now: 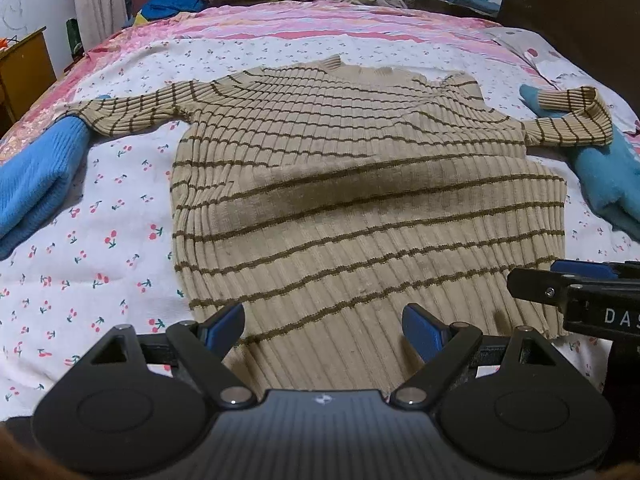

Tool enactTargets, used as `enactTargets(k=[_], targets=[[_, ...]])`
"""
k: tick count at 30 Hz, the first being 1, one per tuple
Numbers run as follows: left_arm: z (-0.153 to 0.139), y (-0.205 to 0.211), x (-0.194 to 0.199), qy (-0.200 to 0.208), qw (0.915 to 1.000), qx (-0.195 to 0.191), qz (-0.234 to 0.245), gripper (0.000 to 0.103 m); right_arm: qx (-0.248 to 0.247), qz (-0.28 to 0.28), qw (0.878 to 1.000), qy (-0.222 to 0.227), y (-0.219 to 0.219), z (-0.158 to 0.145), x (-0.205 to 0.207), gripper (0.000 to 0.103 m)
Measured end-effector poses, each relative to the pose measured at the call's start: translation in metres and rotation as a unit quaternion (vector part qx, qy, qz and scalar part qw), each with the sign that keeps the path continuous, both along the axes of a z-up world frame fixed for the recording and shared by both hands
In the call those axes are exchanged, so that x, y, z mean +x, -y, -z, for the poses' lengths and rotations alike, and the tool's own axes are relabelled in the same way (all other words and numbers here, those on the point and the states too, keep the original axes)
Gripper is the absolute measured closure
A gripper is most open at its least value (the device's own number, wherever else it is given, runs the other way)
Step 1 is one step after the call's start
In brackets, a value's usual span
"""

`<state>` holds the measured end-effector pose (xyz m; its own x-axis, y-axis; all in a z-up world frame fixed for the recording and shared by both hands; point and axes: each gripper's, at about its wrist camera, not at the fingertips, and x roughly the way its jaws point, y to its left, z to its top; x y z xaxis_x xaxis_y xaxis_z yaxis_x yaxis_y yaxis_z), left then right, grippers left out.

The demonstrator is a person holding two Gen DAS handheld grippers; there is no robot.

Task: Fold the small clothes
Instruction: 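Move both grippers over the hem of the beige striped sweater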

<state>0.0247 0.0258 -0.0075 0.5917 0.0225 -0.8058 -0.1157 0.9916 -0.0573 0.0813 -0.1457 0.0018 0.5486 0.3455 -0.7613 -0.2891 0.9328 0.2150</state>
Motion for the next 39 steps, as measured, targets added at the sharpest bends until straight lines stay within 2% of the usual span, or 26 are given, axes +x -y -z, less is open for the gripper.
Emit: enactTargets(k=[16, 23, 39], targets=[[0.004, 0.002, 0.010, -0.005, 1.0000, -0.006, 0.004, 0.011, -0.008, 0.004, 1.000, -0.012, -0.002, 0.007, 0.011, 0.050], [0.002, -0.004, 0.020, 0.004, 0.9999, -0.015, -0.008, 0.011, -0.010, 0.003, 1.000, -0.010, -0.006, 0.007, 0.018, 0.050], [-0.004, -0.001, 0.051, 0.021, 0.9997, -0.007, 0.002, 0.011, -0.017, 0.008, 1.000, -0.005, -0.006, 0.005, 0.042, 0.050]])
